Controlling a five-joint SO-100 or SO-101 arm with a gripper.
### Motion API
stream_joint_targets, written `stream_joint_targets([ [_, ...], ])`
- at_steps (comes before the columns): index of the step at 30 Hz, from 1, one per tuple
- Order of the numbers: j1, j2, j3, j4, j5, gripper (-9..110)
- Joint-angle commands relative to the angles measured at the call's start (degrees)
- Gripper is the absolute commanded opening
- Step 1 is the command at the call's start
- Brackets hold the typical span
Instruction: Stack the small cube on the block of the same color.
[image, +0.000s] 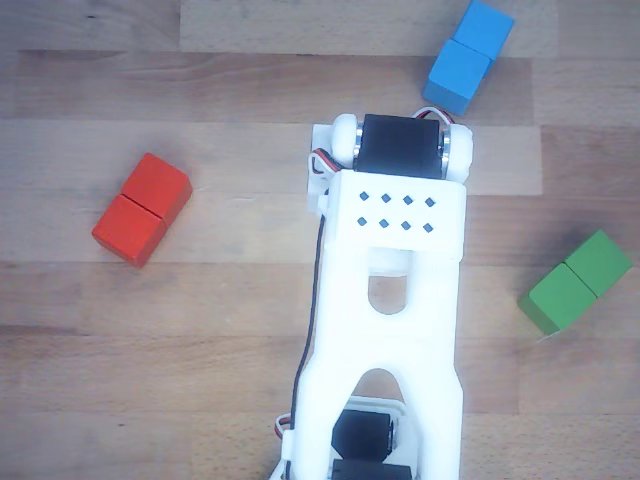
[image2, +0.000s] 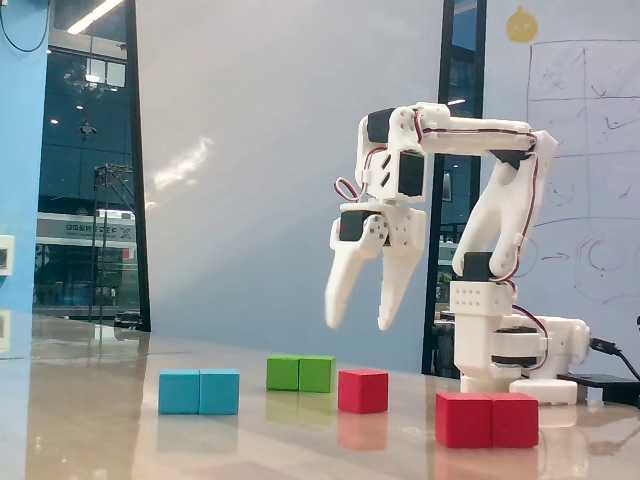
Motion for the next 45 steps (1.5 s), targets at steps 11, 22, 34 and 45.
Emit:
stream_joint_targets([
  [11,-0.09,0.09,0.00,-0.35,-0.53,36],
  [22,-0.09,-9.49,0.44,-3.43,0.00,34],
  [34,0.53,-17.93,0.79,-5.89,-0.44,34],
  [45,0.53,-22.68,0.79,-8.09,-0.53,33],
])
